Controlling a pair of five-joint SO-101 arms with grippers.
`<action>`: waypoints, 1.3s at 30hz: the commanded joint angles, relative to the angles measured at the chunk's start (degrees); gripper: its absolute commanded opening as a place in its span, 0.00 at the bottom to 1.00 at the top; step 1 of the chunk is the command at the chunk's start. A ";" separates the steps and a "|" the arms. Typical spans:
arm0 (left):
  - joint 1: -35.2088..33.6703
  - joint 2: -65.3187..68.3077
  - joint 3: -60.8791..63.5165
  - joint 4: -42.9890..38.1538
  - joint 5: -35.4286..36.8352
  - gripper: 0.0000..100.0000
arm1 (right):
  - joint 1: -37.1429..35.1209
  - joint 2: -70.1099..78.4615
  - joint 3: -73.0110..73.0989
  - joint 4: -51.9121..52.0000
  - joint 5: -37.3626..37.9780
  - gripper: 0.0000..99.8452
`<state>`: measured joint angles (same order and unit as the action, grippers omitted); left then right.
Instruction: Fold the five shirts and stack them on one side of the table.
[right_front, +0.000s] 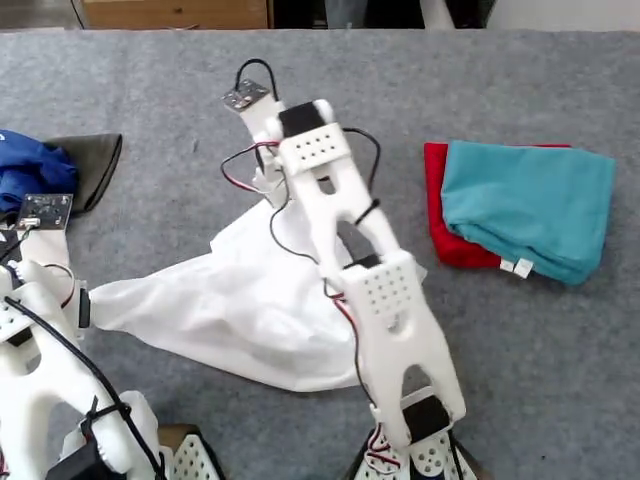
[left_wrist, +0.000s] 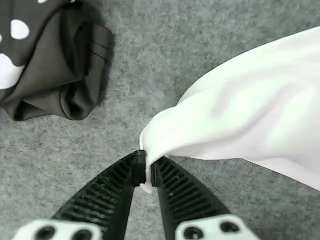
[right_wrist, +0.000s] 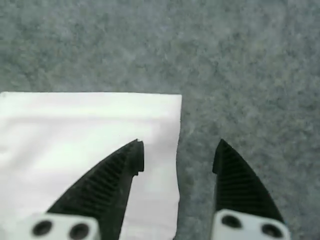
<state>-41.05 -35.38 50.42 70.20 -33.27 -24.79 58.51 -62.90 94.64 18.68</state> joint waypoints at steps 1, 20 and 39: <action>-0.40 -1.58 -0.31 -0.09 -0.26 0.03 | -2.11 6.73 -18.33 3.96 -0.62 0.24; -0.57 -1.58 0.48 -0.09 -0.26 0.03 | -0.35 17.10 -23.08 -1.14 -3.52 0.24; -0.75 -1.58 0.66 0.00 -0.26 0.03 | -0.09 15.52 -19.82 -0.70 -3.52 0.05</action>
<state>-41.49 -35.74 51.82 70.20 -33.27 -24.88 76.18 -82.59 93.49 15.52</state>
